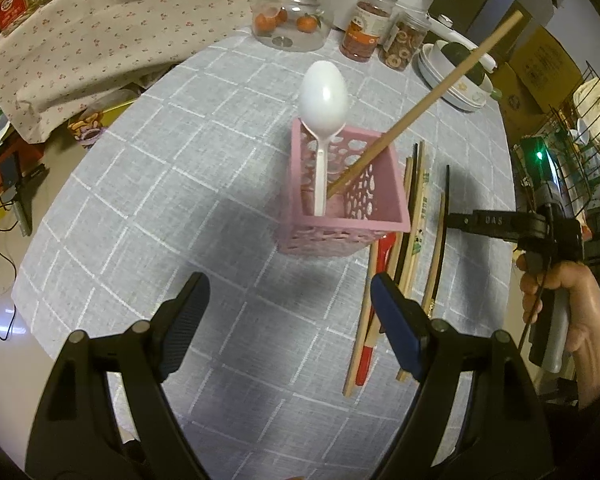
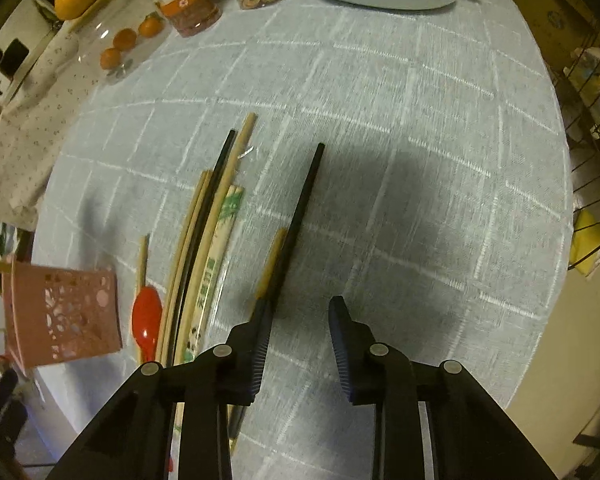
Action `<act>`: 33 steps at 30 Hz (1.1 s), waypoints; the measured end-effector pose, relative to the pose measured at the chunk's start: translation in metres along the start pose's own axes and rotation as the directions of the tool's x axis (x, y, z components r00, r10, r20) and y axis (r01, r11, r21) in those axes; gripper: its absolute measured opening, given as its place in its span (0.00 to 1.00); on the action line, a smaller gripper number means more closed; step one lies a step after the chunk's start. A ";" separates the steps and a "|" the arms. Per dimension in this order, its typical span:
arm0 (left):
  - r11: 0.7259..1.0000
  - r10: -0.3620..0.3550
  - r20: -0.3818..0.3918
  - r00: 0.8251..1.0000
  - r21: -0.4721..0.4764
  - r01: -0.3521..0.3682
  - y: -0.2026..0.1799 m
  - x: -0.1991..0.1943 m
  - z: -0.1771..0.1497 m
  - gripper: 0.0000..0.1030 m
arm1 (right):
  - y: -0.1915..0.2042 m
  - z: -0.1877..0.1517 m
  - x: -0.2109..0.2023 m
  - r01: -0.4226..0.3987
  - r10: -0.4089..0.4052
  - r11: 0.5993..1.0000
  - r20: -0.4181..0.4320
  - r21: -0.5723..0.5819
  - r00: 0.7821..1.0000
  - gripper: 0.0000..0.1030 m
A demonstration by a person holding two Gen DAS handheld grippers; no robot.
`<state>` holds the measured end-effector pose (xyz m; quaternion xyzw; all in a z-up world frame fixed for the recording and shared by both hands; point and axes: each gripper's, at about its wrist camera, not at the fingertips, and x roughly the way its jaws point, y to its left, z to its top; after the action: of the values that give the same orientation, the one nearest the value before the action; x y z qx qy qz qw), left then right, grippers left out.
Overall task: Organize utensils
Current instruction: 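Grasp a black chopstick with the right gripper while the left grasps a wooden chopstick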
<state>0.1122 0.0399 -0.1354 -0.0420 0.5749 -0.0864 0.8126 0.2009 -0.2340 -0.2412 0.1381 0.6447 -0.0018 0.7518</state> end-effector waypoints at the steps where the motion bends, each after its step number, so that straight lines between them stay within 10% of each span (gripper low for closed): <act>1: 1.000 0.000 -0.001 1.000 0.003 0.000 -0.001 0.000 0.000 0.80 | 0.000 0.001 0.000 -0.005 0.005 1.000 0.000 0.006 1.000 0.29; 21: 0.998 -0.012 0.002 1.000 0.055 0.012 -0.013 -0.005 -0.009 0.80 | 0.034 0.005 0.010 0.126 -0.128 0.987 -0.017 -0.104 0.992 0.15; 33: 0.980 -0.094 -0.005 0.996 0.178 0.093 -0.061 -0.010 -0.022 0.80 | -0.013 -0.018 -0.031 -0.063 0.062 0.997 -0.020 -0.049 0.998 0.06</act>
<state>0.0825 -0.0177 -0.1237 0.0037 0.5608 -0.1754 0.8092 0.1765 -0.2478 -0.2162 0.1393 0.6468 0.0388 0.7488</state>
